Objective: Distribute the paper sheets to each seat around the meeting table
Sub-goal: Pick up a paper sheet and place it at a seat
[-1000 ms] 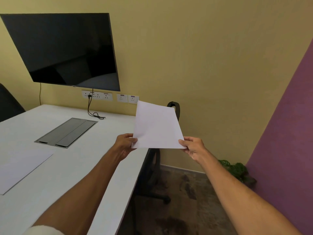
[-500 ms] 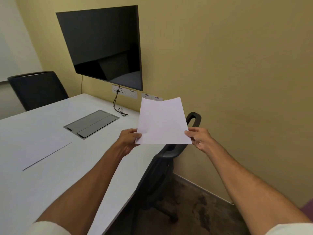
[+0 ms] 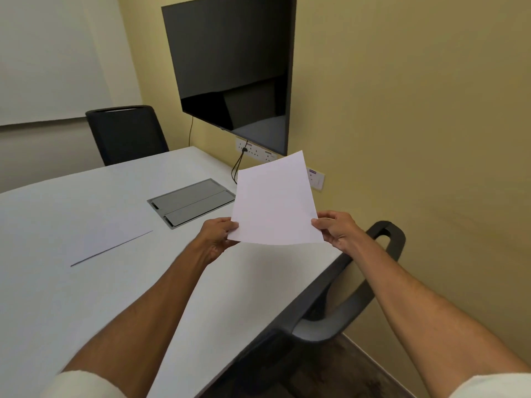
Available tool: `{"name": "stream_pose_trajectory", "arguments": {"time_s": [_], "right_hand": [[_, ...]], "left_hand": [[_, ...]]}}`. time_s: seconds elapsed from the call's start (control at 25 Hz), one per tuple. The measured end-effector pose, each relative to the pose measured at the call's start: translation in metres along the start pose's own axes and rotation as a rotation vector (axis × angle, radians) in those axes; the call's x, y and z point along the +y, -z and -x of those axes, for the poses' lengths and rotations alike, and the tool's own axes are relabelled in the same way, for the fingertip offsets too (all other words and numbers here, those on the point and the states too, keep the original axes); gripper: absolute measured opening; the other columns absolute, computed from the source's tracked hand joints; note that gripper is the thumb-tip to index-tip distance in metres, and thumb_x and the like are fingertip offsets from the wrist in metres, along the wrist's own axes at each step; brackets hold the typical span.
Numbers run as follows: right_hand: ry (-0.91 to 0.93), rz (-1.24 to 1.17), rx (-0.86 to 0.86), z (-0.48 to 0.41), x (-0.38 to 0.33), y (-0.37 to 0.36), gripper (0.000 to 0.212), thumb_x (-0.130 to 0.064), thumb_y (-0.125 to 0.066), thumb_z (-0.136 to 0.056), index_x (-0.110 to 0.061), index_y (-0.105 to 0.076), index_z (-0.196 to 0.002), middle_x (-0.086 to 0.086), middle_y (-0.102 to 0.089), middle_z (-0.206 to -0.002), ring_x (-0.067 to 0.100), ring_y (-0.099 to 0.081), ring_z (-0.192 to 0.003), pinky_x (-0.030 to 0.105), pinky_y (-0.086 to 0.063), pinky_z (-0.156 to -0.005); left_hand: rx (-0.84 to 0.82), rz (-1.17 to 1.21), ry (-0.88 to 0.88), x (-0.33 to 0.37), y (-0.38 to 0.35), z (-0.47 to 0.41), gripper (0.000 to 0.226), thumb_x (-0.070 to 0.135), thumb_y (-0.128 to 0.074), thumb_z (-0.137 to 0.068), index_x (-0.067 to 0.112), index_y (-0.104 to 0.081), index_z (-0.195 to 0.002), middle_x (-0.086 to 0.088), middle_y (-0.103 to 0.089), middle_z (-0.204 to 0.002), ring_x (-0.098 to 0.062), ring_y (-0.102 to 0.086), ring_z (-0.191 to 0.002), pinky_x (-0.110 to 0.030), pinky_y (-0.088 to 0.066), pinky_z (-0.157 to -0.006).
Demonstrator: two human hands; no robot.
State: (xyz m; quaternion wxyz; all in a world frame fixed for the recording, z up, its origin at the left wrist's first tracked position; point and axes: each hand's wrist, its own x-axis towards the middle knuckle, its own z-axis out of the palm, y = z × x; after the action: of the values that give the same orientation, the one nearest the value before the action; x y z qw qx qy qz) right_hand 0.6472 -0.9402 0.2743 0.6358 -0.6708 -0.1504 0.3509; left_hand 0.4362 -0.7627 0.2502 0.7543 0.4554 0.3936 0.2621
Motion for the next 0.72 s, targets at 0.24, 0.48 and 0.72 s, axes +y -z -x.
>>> {"name": "stream_pose_trajectory", "arguments": {"time_s": [0.24,0.48,0.72], "right_hand": [[-0.039,0.108,-0.100,-0.087,-0.005,-0.032,0.039,0.008,-0.065,-0.082,0.006,-0.057,-0.120,0.015,-0.067,-0.092,0.022,-0.064,-0.078,0.038,-0.054,-0.087],[-0.105,0.238,-0.241,-0.159,0.007,-0.062,0.035,0.007,-0.065,-0.082,0.002,-0.059,-0.117,0.011,-0.067,-0.086,0.020,-0.065,-0.073,0.030,-0.057,-0.069],[-0.144,0.311,-0.385,-0.209,0.030,-0.080,0.032,0.005,-0.066,-0.082,-0.001,-0.060,-0.113,0.013,-0.068,-0.091,0.021,-0.065,-0.075,0.031,-0.055,-0.069]], "left_hand": [[0.129,-0.034,0.005,-0.002,0.014,-0.061,0.030,-0.011,-0.050,-0.089,-0.008,-0.057,-0.118,-0.019,-0.064,-0.106,-0.028,-0.064,-0.082,-0.041,-0.056,-0.076],[0.285,0.020,0.016,-0.018,0.028,-0.094,0.030,-0.011,-0.050,-0.089,-0.004,-0.056,-0.117,-0.018,-0.063,-0.105,-0.026,-0.064,-0.077,-0.035,-0.055,-0.068],[0.438,0.064,0.013,-0.034,0.031,-0.102,0.030,-0.011,-0.050,-0.088,-0.002,-0.057,-0.115,-0.021,-0.064,-0.109,-0.030,-0.063,-0.085,-0.036,-0.056,-0.071]]}}
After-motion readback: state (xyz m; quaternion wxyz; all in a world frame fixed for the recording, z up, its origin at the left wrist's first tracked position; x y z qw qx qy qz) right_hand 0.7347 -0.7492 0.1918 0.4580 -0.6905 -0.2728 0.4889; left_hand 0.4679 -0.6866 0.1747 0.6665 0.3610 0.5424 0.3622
